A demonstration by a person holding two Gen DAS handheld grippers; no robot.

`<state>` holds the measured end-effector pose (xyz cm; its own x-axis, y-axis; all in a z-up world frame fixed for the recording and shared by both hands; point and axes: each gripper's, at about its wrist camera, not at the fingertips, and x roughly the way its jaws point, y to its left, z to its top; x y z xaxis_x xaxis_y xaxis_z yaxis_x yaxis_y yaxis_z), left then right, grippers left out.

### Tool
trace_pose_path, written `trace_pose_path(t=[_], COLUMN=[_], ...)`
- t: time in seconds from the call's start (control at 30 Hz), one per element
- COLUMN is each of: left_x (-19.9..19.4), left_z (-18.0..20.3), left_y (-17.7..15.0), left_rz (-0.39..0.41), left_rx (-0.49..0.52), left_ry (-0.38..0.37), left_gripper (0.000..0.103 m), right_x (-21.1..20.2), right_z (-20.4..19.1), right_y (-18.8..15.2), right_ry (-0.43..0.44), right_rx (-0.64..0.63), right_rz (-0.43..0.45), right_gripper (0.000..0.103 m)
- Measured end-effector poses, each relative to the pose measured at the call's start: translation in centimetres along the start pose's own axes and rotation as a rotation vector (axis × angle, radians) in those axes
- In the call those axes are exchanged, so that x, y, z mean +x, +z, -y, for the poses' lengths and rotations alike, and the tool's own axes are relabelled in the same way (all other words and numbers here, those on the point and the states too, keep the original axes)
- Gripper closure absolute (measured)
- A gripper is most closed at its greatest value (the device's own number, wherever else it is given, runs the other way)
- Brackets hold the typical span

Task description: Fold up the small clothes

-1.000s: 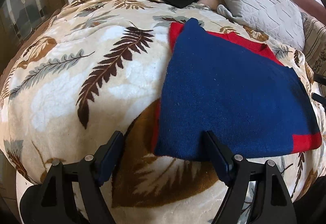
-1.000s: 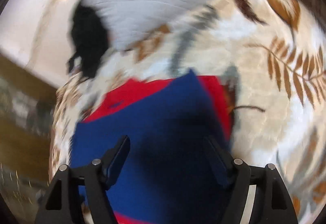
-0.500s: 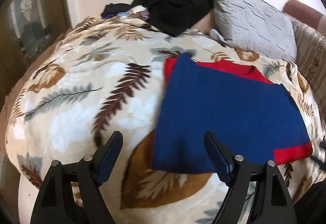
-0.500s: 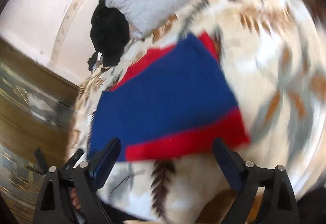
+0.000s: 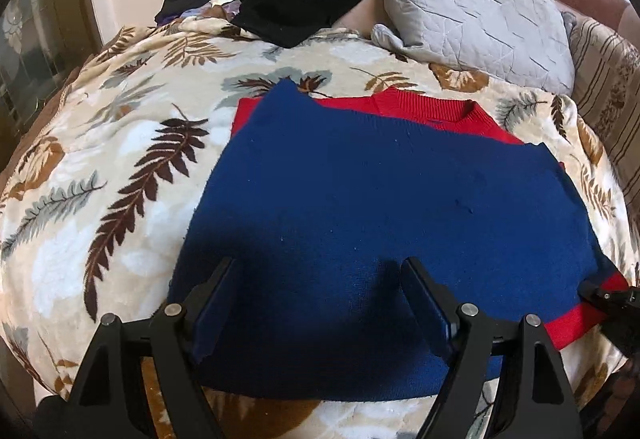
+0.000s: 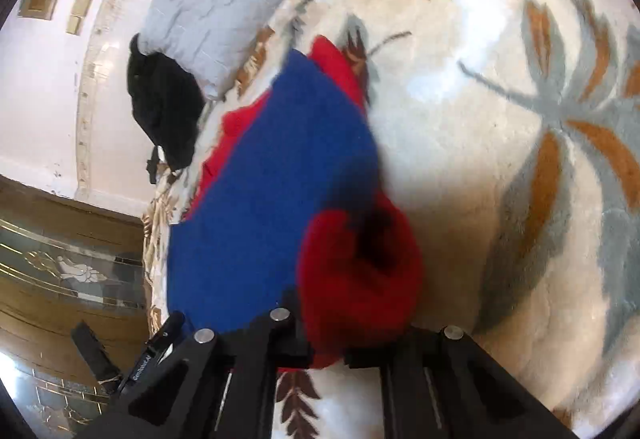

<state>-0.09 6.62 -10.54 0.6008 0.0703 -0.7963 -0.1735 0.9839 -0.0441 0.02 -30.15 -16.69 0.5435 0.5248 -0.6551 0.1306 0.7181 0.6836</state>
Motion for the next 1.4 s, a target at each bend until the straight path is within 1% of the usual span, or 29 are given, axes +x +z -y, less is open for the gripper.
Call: trace_pose_path(t=[0.03, 0.1, 0.13, 0.17, 0.2, 0.23, 0.27, 0.3, 0.33, 0.37, 0.4, 0.5, 0.57, 0.63, 0.7, 0.73, 0.77, 0.8, 0.87, 0.9, 0.97, 1.0, 1.07, 1.13, 1.23, 1.27, 1.3, 1.33, 1.4], left_x=[-0.6, -2.1, -2.3, -1.8, -0.4, 1.3, 2.2, 2.2, 2.1, 2.2, 2.3, 2.6, 2.7, 2.9, 2.8, 2.6, 2.7, 2.7, 2.7, 2.7, 2.8, 2.8, 2.8, 2.8, 2.7, 2.7, 2.7, 2.7, 1.6], left_z=[-0.2, -0.5, -0.6, -0.5, -0.4, -0.4, -0.5, -0.7, -0.7, -0.6, -0.6, -1.2, -1.3, -1.2, -1.2, -1.1, -1.1, -1.1, -1.1, -1.2, -1.1, -1.0, -1.1, -1.2, -1.1, -1.1, -1.1, -1.1, -1.7], left_y=[0.0, 0.1, 0.1, 0.1, 0.0, -0.2, -0.4, -0.6, -0.6, -0.7, -0.7, -1.0, -1.1, -1.1, -1.1, -1.2, -1.2, -1.2, -1.2, -1.3, -1.4, -1.4, -1.3, -1.4, -1.4, -1.5, -1.5, -1.4, -0.9], left_rz=[0.020, 0.102, 0.122, 0.119, 0.076, 0.011, -0.023, 0.006, 0.018, 0.013, 0.016, 0.025, 0.030, 0.030, 0.028, 0.029, 0.027, 0.027, 0.028, 0.032, 0.039, 0.038, 0.030, 0.028, 0.032, 0.035, 0.034, 0.030, 0.003], left_rx=[0.000, 0.011, 0.020, 0.030, 0.040, 0.046, 0.043, 0.031, 0.031, 0.043, 0.053, 0.040, 0.035, 0.040, 0.037, 0.036, 0.035, 0.035, 0.035, 0.036, 0.040, 0.040, 0.036, 0.040, 0.036, 0.033, 0.035, 0.036, 0.010], left_ry=[0.000, 0.001, 0.009, 0.028, 0.043, 0.049, 0.058, 0.050, 0.049, 0.051, 0.053, 0.043, 0.044, 0.047, 0.045, 0.045, 0.045, 0.045, 0.038, 0.036, 0.041, 0.044, 0.038, 0.033, 0.040, 0.044, 0.047, 0.046, 0.022], left_gripper=[0.021, 0.021, 0.020, 0.019, 0.019, 0.019, 0.018, 0.017, 0.016, 0.016, 0.014, 0.012, 0.011, 0.011, 0.010, 0.009, 0.009, 0.009, 0.008, 0.007, 0.006, 0.006, 0.006, 0.006, 0.006, 0.006, 0.006, 0.006, 0.007], right_x=[-1.5, -3.3, -2.9, -1.7, -0.5, -1.4, -2.0, -3.1, -4.5, -5.7, -6.6, -5.4, -1.9, 2.5, 6.0, 7.4, 7.3, 7.6, 5.9, 5.5, 7.1, 7.7, 6.6, 5.4, 1.6, 0.4, -0.4, -1.3, -1.2], right_z=[-1.0, -1.6, -0.9, 0.2, 1.5, 2.3, 2.5, 2.4, 2.1, 1.8, 1.5, 0.5, -0.6, -1.4, -1.7, -1.9, -2.2, -2.9, -4.8, -4.7, -2.6, -1.9, -2.4, -3.3, -5.9, -6.4, -7.3, -8.1, -9.3], right_y=[-0.5, -1.2, -1.5, -1.5, -1.5, -1.2, -0.9, -0.5, 0.0, 0.5, 1.4, 5.6, 8.9, 12.0, 13.7, 14.3, 14.2, 14.2, 13.9, 14.1, 14.6, 14.4, 14.0, 13.3, 11.2, 10.1, 9.2, 7.7, 4.9], right_ry=[-0.011, -0.044, -0.097, -0.158, -0.129, -0.050, -0.025, -0.023, -0.042, -0.056, -0.052, 0.030, 0.021, -0.026, -0.073, -0.073, -0.071, -0.068, -0.111, -0.134, -0.191, -0.192, -0.176, -0.202, -0.219, -0.201, -0.163, -0.111, -0.052], right_rx=[-0.049, -0.111, -0.126, -0.134, -0.120, -0.073, -0.051, -0.057, -0.081, -0.106, -0.133, -0.163, -0.198, -0.226, -0.254, -0.278, -0.313, -0.323, -0.413, -0.412, -0.330, -0.298, -0.290, -0.313, -0.401, -0.405, -0.407, -0.424, -0.460], right_rz=[0.046, 0.094, 0.084, 0.032, -0.019, 0.001, -0.014, -0.019, 0.021, 0.069, 0.103, 0.063, 0.014, -0.052, -0.122, -0.146, -0.147, -0.180, -0.097, -0.064, -0.107, -0.112, -0.061, -0.046, 0.062, 0.081, 0.091, 0.080, 0.043], right_gripper=[0.094, 0.094, 0.092, 0.090, 0.083, 0.081, 0.075, 0.054, 0.026, 0.020, 0.019, 0.019, 0.019, 0.019, 0.019, 0.023, 0.037, 0.088, 0.089, 0.089, 0.087, 0.082, 0.070, 0.032, 0.032, 0.032, 0.032, 0.030, 0.027])
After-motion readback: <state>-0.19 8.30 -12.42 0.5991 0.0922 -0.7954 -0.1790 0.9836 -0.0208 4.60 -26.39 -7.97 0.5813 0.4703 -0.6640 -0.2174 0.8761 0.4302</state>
